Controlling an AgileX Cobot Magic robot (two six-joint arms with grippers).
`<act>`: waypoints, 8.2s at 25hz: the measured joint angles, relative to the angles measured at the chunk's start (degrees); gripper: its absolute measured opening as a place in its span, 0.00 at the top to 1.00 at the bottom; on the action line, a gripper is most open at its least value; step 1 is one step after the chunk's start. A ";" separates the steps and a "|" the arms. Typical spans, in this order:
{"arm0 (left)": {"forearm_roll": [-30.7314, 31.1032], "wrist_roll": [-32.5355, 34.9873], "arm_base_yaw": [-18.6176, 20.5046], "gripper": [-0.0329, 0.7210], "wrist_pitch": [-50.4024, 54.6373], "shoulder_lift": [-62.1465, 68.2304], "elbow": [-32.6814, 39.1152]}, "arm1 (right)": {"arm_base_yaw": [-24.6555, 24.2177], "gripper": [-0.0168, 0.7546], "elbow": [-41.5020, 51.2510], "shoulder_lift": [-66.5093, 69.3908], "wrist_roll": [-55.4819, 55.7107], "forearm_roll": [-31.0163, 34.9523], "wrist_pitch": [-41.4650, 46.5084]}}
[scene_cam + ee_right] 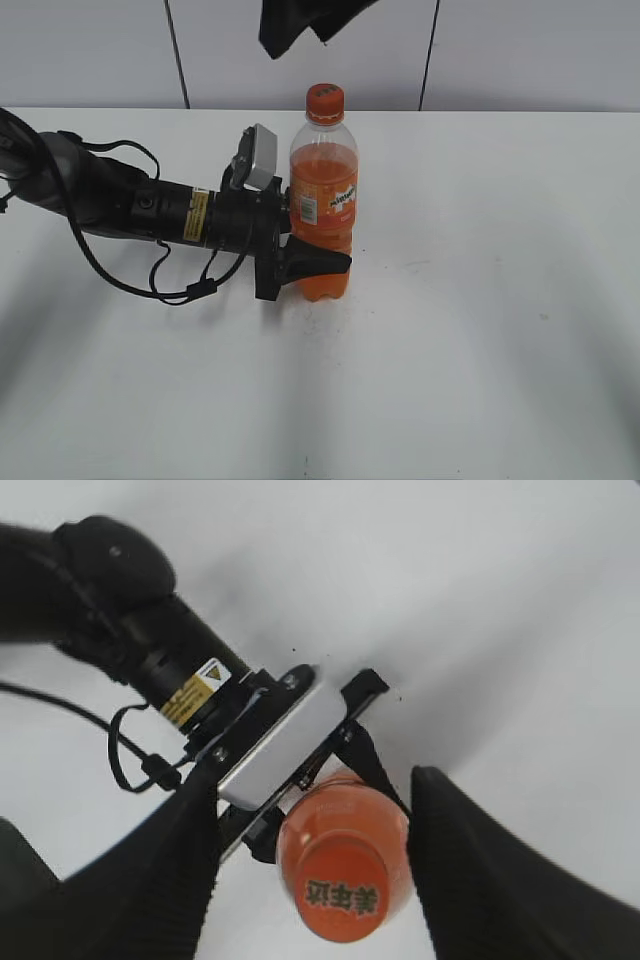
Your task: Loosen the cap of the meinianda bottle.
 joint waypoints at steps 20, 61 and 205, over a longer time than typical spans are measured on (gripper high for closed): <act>-0.05 -0.35 -0.17 0.43 0.92 -0.12 -0.05 | 0.00 0.40 8.82 -3.82 32.14 -5.49 -0.05; -0.46 -0.55 -0.23 0.43 1.45 -0.12 -0.10 | 0.00 0.61 8.86 -0.71 14.13 -2.47 -0.05; -0.62 -0.34 -0.30 0.43 1.68 -0.17 -0.10 | 1.37 0.61 7.99 -0.91 40.23 -7.17 -0.03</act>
